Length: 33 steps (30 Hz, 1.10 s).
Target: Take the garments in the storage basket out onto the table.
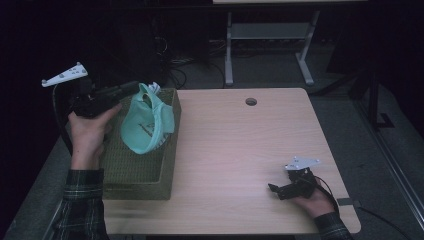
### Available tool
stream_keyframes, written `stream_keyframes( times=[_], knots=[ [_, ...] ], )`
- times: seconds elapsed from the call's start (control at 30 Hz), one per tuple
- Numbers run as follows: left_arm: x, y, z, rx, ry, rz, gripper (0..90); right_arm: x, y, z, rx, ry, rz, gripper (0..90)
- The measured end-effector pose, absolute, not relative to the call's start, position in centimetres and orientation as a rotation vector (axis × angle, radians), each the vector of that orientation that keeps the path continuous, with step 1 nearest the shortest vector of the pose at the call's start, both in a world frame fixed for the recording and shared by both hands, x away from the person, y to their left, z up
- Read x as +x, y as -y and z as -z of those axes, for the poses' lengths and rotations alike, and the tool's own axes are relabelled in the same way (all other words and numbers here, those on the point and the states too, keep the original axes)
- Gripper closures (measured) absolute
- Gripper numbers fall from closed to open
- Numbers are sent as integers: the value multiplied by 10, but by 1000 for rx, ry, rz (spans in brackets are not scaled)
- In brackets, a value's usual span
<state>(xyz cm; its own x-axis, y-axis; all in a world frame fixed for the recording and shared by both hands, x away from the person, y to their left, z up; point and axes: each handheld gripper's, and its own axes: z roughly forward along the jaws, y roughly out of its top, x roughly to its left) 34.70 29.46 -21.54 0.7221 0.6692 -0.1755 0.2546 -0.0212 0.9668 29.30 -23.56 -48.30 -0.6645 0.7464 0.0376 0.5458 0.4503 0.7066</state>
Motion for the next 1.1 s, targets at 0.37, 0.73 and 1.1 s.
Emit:
stream_keyframes(
  times=[0.37, 0.73, 1.1],
  knots=[
    [351, -268, 204, 1608, -700, -363, 886, 293, 236, 483, 1111, -2425, -1029, 28],
    [357, -236, 200, 1630, -646, -329, 887, 293, 236, 483, 1110, -2426, -1029, 28],
    [363, -199, 206, 1661, -586, -271, 887, 293, 236, 483, 1111, -2426, -1028, 28]
  ],
)
